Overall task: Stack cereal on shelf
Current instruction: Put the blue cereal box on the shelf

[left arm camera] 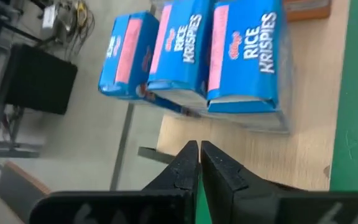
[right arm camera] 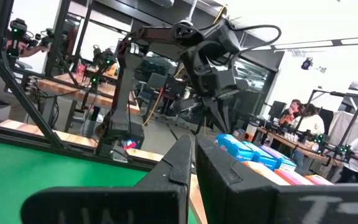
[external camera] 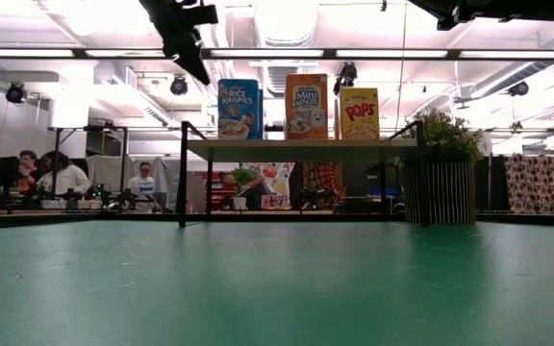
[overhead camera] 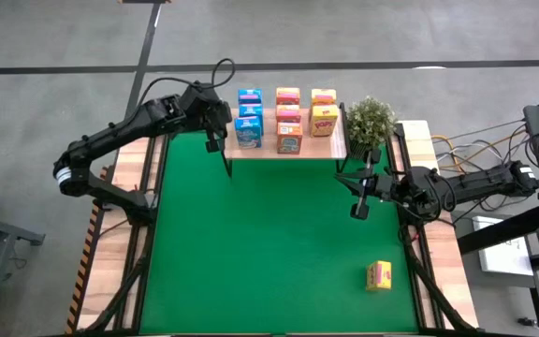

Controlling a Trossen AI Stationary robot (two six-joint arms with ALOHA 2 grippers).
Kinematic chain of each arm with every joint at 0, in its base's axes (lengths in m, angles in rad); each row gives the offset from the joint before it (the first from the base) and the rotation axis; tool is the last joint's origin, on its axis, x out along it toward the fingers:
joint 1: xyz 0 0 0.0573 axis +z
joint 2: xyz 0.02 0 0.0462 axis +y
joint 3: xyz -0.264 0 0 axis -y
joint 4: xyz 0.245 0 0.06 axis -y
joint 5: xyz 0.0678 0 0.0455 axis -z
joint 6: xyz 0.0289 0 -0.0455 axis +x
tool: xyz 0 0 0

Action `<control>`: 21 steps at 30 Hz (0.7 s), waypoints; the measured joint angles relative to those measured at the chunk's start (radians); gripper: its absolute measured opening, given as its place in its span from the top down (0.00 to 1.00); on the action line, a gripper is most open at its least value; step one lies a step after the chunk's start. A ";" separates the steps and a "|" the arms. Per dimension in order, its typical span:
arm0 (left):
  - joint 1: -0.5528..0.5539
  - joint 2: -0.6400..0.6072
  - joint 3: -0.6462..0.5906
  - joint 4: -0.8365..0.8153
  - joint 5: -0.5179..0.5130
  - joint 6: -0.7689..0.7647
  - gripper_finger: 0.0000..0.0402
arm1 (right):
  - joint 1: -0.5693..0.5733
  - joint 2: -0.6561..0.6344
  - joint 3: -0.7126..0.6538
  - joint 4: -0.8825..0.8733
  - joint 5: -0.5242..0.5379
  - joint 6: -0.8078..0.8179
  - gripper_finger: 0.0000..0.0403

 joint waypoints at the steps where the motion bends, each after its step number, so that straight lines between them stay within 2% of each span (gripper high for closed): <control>1: 0.002 0.002 0.000 -0.002 0.006 -0.011 1.00 | 0.000 0.000 0.000 0.000 0.000 0.000 0.97; 4: 0.005 0.003 -0.001 0.000 0.038 -0.023 1.00 | 0.000 0.000 0.000 0.000 0.000 0.000 0.97; 21: 0.005 0.049 -0.003 0.034 0.054 -0.052 1.00 | 0.000 0.000 0.000 0.000 0.000 -0.004 0.97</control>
